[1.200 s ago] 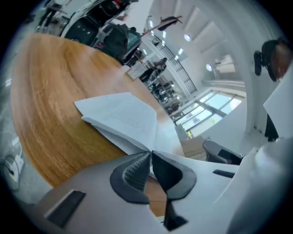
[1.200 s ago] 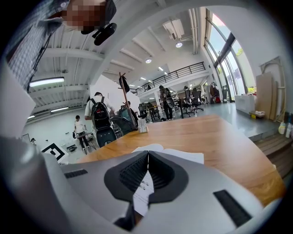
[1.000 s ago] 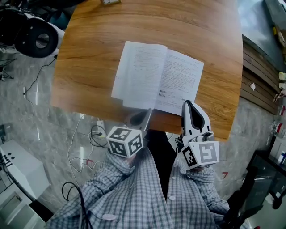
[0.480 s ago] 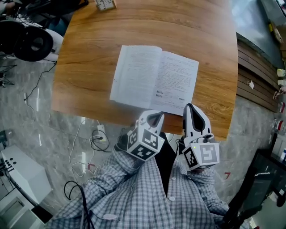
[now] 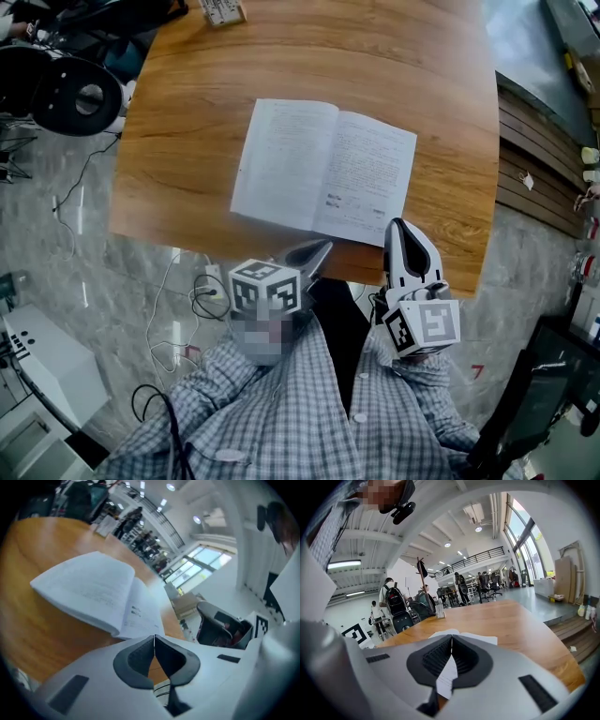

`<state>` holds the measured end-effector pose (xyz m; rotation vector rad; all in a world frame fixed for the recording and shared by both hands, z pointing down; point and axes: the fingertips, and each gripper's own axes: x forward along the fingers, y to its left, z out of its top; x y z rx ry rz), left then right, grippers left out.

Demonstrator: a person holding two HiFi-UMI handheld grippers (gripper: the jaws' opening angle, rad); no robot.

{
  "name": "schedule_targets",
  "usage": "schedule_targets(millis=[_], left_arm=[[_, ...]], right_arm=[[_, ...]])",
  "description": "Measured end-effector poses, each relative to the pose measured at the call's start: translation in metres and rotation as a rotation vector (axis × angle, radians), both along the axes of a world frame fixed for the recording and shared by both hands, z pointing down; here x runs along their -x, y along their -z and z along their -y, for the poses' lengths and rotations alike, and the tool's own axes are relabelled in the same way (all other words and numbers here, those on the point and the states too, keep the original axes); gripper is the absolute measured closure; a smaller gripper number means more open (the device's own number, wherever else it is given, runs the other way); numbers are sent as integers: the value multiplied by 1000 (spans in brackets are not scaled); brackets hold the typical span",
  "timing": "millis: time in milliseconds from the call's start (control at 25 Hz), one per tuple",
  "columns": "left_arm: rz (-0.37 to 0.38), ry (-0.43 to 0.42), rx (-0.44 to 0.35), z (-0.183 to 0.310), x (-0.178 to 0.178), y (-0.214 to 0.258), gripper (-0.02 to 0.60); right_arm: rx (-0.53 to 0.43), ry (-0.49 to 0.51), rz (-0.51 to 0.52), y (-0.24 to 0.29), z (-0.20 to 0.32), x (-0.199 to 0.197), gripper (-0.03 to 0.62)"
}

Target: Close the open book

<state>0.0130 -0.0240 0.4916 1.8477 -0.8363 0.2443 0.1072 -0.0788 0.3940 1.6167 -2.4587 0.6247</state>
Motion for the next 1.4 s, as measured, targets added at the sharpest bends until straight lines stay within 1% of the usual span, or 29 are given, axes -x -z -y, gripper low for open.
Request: schedule_targets(millis=[200,240,320,400,480,600,640,720,840,920,960,1000,1040,1080,1120,1160,1200,1240,1320,1400], left_arm=[[-196,256,123,-1,41,-2,569],[-226,305,141,1,49,-3,558],[-277,394,163,5,62,-6,492],[-329,486,183,12,71,-8,455],[-366,575,212,18,79,-13,441],[-391,698,239,26,89,-21,414],[-394,730,238,30,92,-23,409],[-392,767,251,34,95,-29,407],[-392,783,305,34,97,-37,408],[-426,791,336,34,97,-38,411],[-448,791,336,35,98,-37,469],[-459,785,315,38,98,-33,497],[-451,766,268,42,99,-28,513],[-415,730,202,48,100,-23,525],[-343,687,145,51,101,-18,532],[-251,646,110,52,102,-14,536],[-170,613,93,51,102,-11,540],[-115,584,81,51,98,-7,542],[-50,515,36,53,85,1,545],[35,406,-44,56,70,8,548]], right_arm=[[7,8,3,1,3,7,574],[8,10,3,1,4,8,574],[8,17,3,1,6,11,574],[6,19,3,1,7,12,574],[10,13,4,2,7,11,574],[16,4,4,2,6,10,574],[15,4,4,2,5,10,574],[17,0,4,1,4,9,574],[26,-8,8,-1,3,8,574],[32,-11,12,-2,3,7,574],[35,-13,14,-3,3,7,574],[39,-14,16,-5,3,6,574],[43,-15,17,-6,3,6,574],[46,-15,18,-8,3,6,574],[48,-14,17,-9,3,5,574],[48,-11,15,-10,3,5,574],[48,-7,14,-11,3,5,574],[48,-5,12,-12,3,5,574],[51,-9,13,-12,2,4,574],[55,-17,15,-11,2,4,574]])
